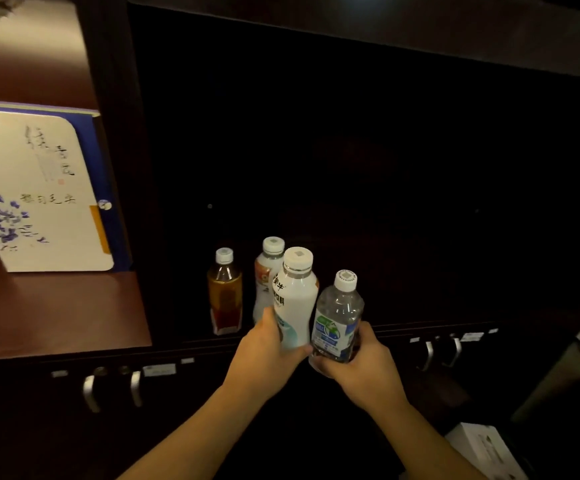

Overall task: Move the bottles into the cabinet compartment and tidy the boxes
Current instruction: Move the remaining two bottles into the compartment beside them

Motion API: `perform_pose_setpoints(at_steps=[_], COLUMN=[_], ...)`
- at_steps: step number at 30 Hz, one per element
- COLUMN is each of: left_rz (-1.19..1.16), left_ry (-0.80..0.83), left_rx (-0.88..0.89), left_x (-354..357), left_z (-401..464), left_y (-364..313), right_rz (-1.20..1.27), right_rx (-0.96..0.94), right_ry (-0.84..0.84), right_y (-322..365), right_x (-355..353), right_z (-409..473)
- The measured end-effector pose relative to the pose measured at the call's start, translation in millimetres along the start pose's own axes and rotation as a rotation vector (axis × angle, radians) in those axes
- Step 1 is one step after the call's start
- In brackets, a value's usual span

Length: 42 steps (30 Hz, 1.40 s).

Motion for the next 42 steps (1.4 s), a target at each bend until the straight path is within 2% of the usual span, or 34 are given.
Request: perform_pose_setpoints(at_steps=[7,13,27,42], left_rz=[-0.016,0.001,0.031,0.05], left_ry=[0.072,0.072,0.003,-0.088], left_rx=[0.051,-0.011,-0.198,-0.218], left_x=[43.9,74.1,103.6,111.2], left_z=[54.5,78.2,112.5,113.2], left_y=[-15.1,-14.7,12.6,21.1], right_rz=[-0.011,0.012,0.093,0.127], right_rx=[0.04,0.017,0.015,0.012], right_ry=[-0.099,-0.097,0.066,0.201], right_y=[-25.5,-42.1,-83.4,-94.0], right_x=[-31.9,-48.2,-40.0,-18.6], right_z=[46.9,82.6,156.3,168.9])
Point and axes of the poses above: each hand's wrist, its own z-axis towards the middle knuckle, its own x-axis out of the palm, y = z × x, the point moved 8 cm from there along z, towards the middle knuckle, and after that the axes turned 3 degrees about x, right-handed, at the moved point
